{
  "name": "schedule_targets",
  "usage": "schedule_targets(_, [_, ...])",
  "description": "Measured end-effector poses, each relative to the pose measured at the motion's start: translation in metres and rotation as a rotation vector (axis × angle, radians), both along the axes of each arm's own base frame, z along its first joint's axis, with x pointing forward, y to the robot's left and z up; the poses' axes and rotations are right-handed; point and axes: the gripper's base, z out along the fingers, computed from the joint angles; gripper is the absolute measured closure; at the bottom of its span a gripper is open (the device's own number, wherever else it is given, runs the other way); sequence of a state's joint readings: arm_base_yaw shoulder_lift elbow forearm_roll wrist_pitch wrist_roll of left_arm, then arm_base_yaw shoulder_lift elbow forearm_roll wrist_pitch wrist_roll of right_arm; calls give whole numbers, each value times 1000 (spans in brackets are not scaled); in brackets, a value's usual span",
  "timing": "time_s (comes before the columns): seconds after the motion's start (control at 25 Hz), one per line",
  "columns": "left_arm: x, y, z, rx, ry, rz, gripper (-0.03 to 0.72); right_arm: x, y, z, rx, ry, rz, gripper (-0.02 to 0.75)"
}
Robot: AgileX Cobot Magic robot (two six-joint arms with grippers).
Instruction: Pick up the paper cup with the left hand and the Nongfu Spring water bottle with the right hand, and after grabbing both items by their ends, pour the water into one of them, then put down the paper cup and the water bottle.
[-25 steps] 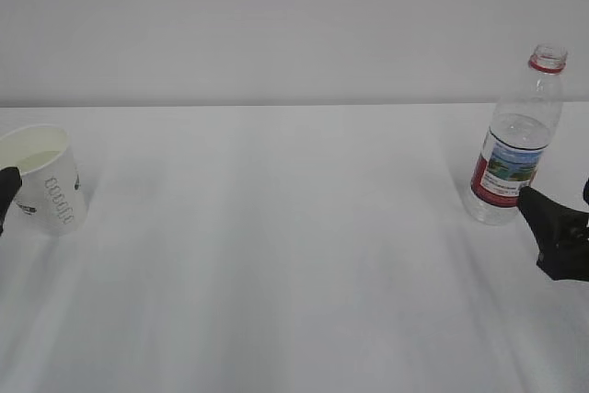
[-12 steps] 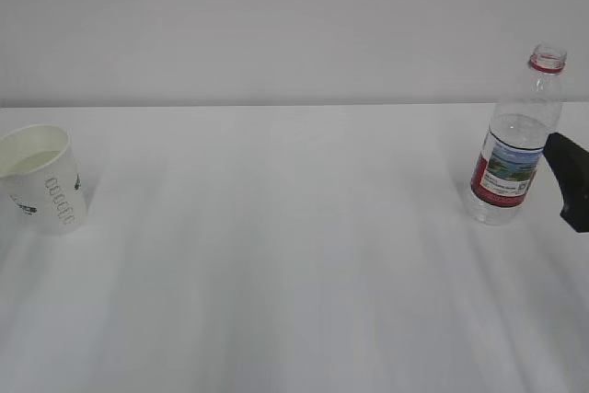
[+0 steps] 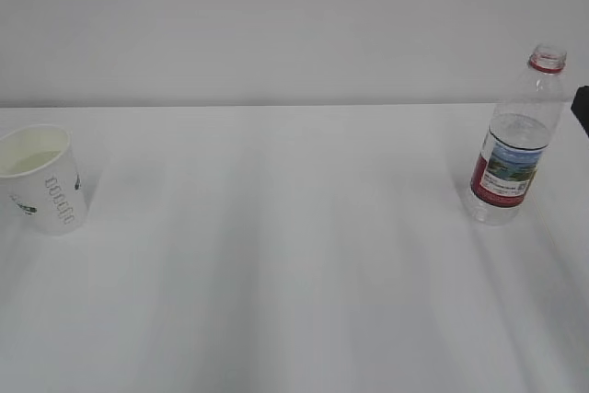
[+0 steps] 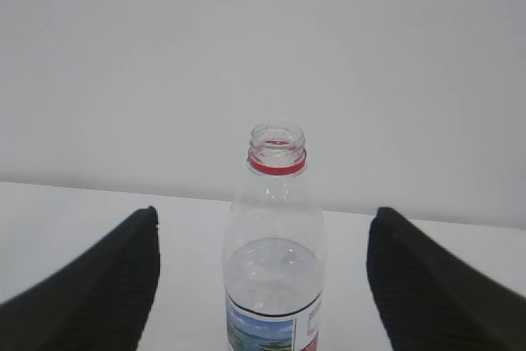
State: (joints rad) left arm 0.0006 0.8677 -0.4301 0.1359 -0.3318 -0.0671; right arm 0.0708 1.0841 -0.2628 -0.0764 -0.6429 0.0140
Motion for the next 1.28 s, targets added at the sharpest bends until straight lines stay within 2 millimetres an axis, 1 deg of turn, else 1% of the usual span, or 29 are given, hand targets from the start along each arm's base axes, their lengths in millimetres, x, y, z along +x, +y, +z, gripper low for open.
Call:
schedule_targets(0.28, [-29,2,9,32,28,20,62,-20,-3,28,-33,-24,-11,146])
schedule_targets(0.52, [-59,4,18,36,15,44,63,-41,-5,38,-44,-17,-20,146])
schedule_targets(0.72, [-83,7,30,35,57,77,66,-59,-8,46,-54,7,-31,146])
schedule_targets(0.8, [-89,8,32,34,79,86,67,-66,-9,51,-56,15,-36,146])
schedule_targets(0.92, [-93,9,27,21,147,95,76,-76,-10,55,-59,41,-44,147])
schedule_targets(1.12, [-100,9,18,-14,246,99,104,-92,-12,54,-65,97,-55,147])
schedule_targets(1.28, [-109,8,17,-27,305,95,107,-104,-14,58,-68,144,-65,147])
